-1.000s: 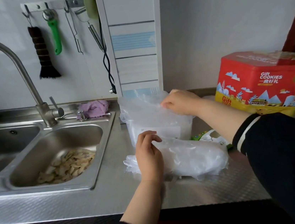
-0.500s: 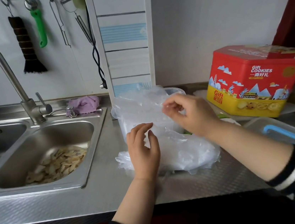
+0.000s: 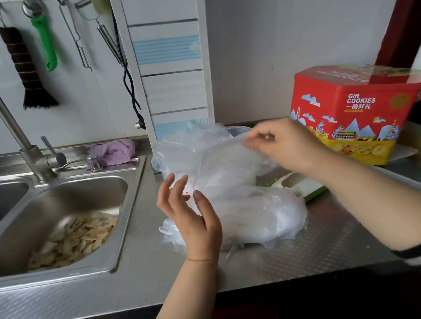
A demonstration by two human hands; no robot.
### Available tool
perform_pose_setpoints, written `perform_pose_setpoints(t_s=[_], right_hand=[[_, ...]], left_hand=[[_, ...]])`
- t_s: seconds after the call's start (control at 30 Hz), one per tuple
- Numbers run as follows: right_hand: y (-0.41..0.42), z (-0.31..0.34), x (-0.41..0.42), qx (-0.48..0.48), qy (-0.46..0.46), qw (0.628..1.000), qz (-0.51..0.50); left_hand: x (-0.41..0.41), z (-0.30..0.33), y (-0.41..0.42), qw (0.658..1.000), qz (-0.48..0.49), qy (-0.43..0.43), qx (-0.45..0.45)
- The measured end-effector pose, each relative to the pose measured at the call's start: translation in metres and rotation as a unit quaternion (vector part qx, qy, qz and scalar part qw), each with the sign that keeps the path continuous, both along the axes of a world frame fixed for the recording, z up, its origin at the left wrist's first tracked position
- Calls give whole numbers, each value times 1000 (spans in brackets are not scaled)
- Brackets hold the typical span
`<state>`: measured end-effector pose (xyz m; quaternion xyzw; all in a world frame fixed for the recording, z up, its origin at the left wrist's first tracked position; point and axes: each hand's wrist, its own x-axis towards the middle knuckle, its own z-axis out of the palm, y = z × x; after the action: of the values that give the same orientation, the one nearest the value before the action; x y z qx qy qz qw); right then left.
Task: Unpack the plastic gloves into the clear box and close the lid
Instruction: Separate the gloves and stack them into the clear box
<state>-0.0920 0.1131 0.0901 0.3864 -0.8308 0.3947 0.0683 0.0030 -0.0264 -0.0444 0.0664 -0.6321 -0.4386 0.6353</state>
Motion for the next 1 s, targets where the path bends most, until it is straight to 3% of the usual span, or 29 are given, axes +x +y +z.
perform_pose_setpoints(t_s=[0.1,0.23,0.43,0.6,0.87,1.0], right_hand=[[-13,35,-21,-37,38,999,-12],[-36,68,-49,-16,80,996,-27],[-64,54,-77,204,82,975,-21],[-77,-1,-77,276,83,957,14],[-83,-2,-85,290,50,956,13],[-89,11,-89,180,3,983,32]], left_hand=[[-3,-2,-3,1000,6,-16,1],[-1,-1,-3,996,-30,-78,-33],[-2,-9,2,966,-70,-219,-120],[-7,-13,-1,942,-56,-279,-180],[-13,-16,-2,937,-55,-291,-186],[-13,-16,-2,936,-59,-296,-181]])
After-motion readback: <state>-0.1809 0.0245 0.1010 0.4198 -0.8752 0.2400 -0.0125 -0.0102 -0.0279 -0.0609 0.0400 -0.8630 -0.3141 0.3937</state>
